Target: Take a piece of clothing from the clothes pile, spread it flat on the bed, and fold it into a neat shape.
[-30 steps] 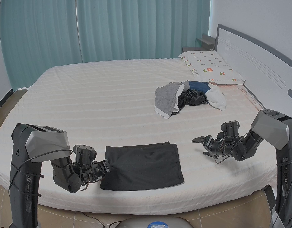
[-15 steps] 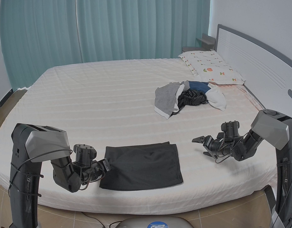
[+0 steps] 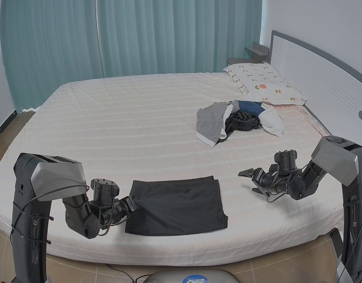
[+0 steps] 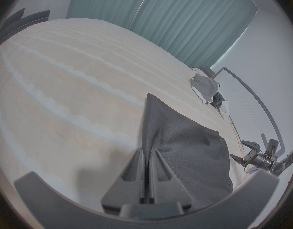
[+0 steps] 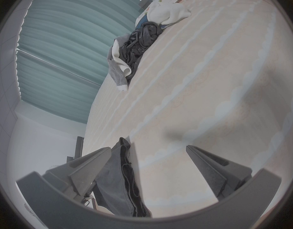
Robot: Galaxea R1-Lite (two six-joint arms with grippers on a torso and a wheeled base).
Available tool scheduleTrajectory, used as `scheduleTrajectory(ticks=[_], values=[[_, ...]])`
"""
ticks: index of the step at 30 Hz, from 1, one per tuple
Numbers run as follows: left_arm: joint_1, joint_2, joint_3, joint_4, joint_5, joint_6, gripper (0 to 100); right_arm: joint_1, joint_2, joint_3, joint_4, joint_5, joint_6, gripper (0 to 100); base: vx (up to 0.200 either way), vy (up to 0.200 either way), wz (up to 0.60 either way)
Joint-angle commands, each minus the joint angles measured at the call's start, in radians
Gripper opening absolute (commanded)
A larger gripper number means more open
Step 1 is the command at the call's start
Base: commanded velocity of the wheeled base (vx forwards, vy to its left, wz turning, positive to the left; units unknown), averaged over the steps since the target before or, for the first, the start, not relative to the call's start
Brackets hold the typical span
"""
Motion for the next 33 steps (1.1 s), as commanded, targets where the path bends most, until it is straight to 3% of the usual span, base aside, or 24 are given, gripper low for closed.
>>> scheduleTrajectory(ticks=[1,33], values=[[0.002,-0.002,0.002,0.0,0.001,-0.002,0,0.0,-0.001,0.0,0.0,-0.001,0.001,100,0.0,0.2,0.0],[0.046,0.003,0.013,0.0,0.024,-0.017,0,-0.001,-0.007,0.011,-0.005,-0.001,0.001,100,0.0,0.2,0.0]])
